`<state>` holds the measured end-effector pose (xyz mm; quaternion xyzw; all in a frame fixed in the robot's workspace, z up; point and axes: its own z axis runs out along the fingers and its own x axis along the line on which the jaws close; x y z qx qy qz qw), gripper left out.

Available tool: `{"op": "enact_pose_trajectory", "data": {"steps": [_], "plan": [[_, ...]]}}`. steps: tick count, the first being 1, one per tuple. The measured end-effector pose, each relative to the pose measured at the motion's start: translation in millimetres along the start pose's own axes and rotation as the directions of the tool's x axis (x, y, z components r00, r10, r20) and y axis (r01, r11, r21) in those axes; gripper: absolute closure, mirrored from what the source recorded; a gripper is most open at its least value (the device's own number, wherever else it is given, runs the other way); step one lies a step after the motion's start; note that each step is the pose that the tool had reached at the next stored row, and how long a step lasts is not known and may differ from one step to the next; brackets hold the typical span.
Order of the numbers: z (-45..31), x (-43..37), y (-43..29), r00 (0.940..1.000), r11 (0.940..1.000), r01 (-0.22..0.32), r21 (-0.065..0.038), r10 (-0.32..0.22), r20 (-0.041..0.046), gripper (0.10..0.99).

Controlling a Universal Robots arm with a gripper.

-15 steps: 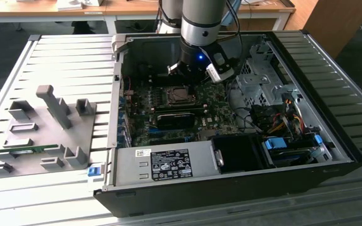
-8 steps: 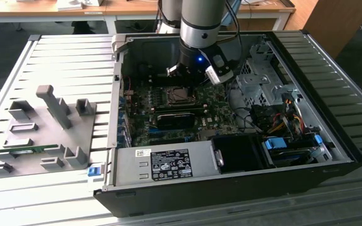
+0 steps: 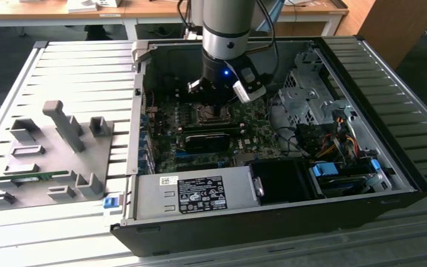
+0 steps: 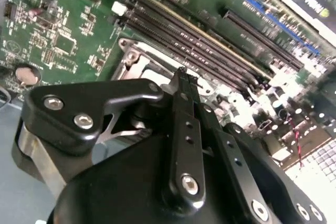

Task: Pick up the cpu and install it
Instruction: 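Install the second cpu locking lever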

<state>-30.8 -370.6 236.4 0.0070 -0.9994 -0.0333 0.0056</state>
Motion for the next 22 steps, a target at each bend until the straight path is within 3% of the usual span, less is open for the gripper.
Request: {"op": "enact_pose_trajectory", "data": {"steps": [3,8,18,20,22], "plan": [[0.7,4.3,-1.3,1.0000,1.0000,0.000,-0.002,0.000,0.0001,0.980],[3.8,18.3,-1.7,1.0000,1.0000,0.000,-0.007,0.000,0.0002,0.980],[20.8,18.6,-2.9,1.0000,0.9999,-0.001,-0.012,0.001,0.0002,0.980],[22.0,18.7,-3.1,1.0000,0.9998,-0.002,-0.021,0.002,0.0002,0.980],[22.3,18.8,-4.0,1.0000,0.9987,-0.001,-0.050,0.001,0.0007,0.980]]}}
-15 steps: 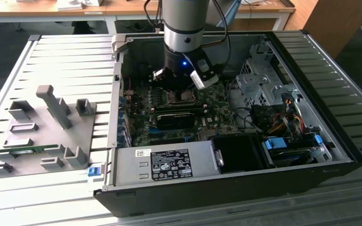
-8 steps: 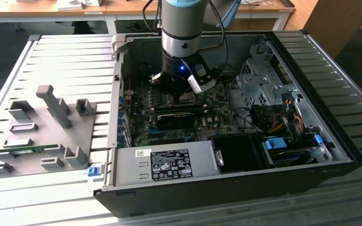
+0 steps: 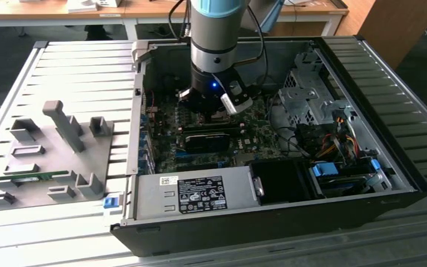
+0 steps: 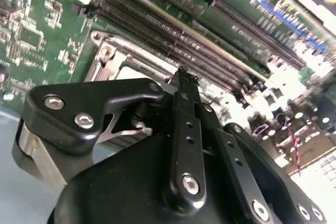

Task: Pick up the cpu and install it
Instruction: 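Install the second cpu locking lever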

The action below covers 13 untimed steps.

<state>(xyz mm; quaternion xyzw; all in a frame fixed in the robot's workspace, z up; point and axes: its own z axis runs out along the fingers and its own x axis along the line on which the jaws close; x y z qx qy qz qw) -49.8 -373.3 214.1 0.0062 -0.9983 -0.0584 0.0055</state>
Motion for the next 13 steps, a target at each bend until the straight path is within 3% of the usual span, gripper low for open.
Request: {"op": "enact_pose_trajectory", "data": {"steps": [2,3,13], "plan": [[-0.2,0.1,-1.7,1.0000,0.9996,0.000,-0.028,0.000,0.0004,0.980],[-0.3,0.3,-2.9,1.0000,0.9994,0.000,-0.035,0.000,0.0004,0.980],[-1.7,3.8,-17.1,1.0000,0.9985,0.001,-0.055,-0.001,0.0007,0.980]]}}
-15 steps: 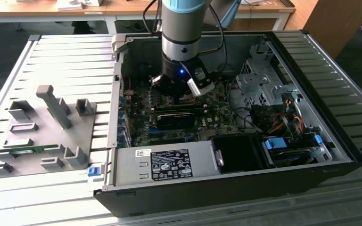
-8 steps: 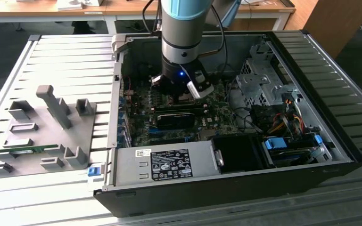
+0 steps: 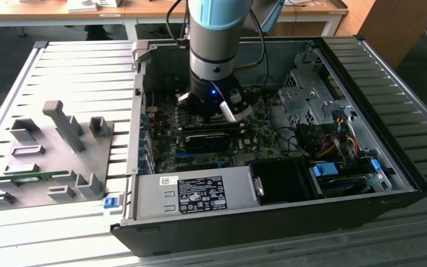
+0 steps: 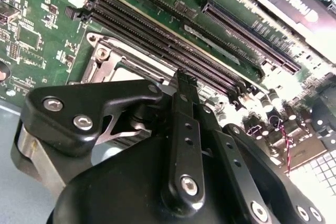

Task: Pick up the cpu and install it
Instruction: 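Install the second cpu locking lever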

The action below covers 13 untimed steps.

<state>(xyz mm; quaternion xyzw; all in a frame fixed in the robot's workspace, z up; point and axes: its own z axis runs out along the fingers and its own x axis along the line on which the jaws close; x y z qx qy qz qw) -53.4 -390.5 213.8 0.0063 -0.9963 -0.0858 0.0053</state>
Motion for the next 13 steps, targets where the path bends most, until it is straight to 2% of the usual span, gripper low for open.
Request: {"op": "enact_pose_trajectory", "data": {"steps": [3,9,13], "plan": [[0.2,1.6,-1.1,1.0000,0.9999,0.000,-0.012,0.000,0.0001,0.980],[7.2,3.4,-2.6,1.0000,0.9998,0.000,-0.022,0.000,0.0002,0.980],[7.1,6.4,-6.7,1.0000,0.9991,0.001,-0.043,0.000,0.0005,0.980]]}}
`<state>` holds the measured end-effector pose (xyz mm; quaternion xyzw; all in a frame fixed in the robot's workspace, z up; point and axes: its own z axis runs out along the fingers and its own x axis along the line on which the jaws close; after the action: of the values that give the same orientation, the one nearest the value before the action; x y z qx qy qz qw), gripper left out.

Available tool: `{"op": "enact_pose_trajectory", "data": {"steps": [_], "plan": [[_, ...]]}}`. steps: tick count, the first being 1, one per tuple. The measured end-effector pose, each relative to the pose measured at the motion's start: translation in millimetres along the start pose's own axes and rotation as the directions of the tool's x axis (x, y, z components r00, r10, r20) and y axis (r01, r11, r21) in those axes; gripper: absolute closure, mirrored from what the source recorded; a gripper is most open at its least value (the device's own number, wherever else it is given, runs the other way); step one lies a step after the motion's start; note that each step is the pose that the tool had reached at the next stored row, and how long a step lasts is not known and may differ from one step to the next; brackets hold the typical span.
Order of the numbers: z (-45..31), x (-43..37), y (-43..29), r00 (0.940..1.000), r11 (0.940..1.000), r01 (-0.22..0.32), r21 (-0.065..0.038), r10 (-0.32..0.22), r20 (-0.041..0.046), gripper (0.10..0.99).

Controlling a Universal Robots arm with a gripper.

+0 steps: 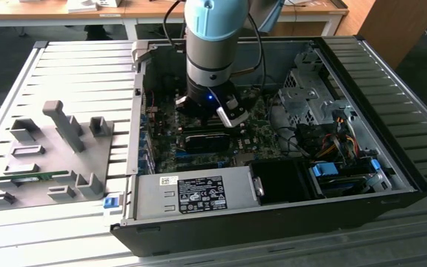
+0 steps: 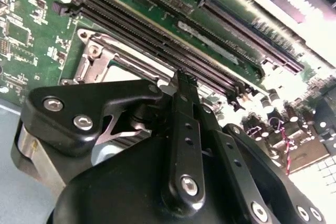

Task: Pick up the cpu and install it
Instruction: 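Install the second cpu locking lever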

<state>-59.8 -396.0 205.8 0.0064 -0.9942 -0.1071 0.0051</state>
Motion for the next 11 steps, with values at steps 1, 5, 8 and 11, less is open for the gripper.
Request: {"op": "enact_pose_trajectory", "data": {"steps": [1,5,8,11], "plan": [[-0.1,0.6,-1.4,1.0000,1.0000,0.000,-0.004,0.000,0.0000,0.980],[-0.3,1.9,-5.2,1.0000,0.9998,0.000,-0.021,0.000,0.0002,0.980],[0.4,3.1,-8.5,1.0000,0.9992,0.000,-0.041,0.000,0.0005,0.980],[2.6,4.6,-10.3,1.0000,0.9984,0.001,-0.057,-0.001,0.0005,0.980]]}}
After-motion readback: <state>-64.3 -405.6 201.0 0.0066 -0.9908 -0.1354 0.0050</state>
